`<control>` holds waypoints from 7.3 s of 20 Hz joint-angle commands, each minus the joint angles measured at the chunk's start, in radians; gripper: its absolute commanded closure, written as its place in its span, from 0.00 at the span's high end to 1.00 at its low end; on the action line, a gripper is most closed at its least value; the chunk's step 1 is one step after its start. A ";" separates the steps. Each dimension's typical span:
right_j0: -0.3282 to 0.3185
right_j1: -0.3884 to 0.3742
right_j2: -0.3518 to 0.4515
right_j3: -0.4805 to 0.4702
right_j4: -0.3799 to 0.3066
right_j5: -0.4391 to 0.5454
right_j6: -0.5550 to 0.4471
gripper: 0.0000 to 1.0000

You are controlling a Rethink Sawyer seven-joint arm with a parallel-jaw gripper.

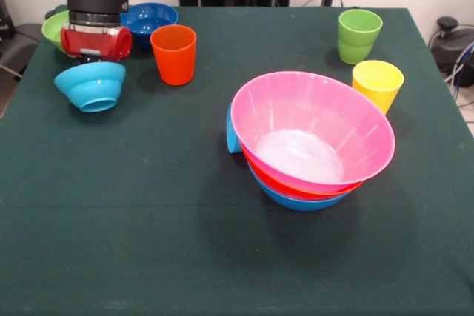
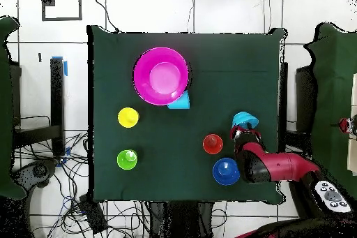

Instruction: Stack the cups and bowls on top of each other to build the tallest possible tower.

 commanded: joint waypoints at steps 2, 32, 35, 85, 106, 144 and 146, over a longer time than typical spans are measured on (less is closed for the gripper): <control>0.030 -0.082 0.118 0.092 0.020 0.144 0.017 1.00; 0.133 -0.028 0.077 0.014 0.023 0.076 0.042 1.00; 0.115 -0.050 0.097 0.033 0.020 0.105 0.028 1.00; -0.048 -0.118 0.273 0.149 0.003 0.238 -0.072 1.00; -0.244 -0.134 0.574 0.194 -0.076 0.384 -0.338 1.00; -0.367 -0.298 0.715 0.452 -0.064 0.325 -0.086 1.00; -0.422 -0.226 0.773 0.450 -0.058 0.341 -0.134 1.00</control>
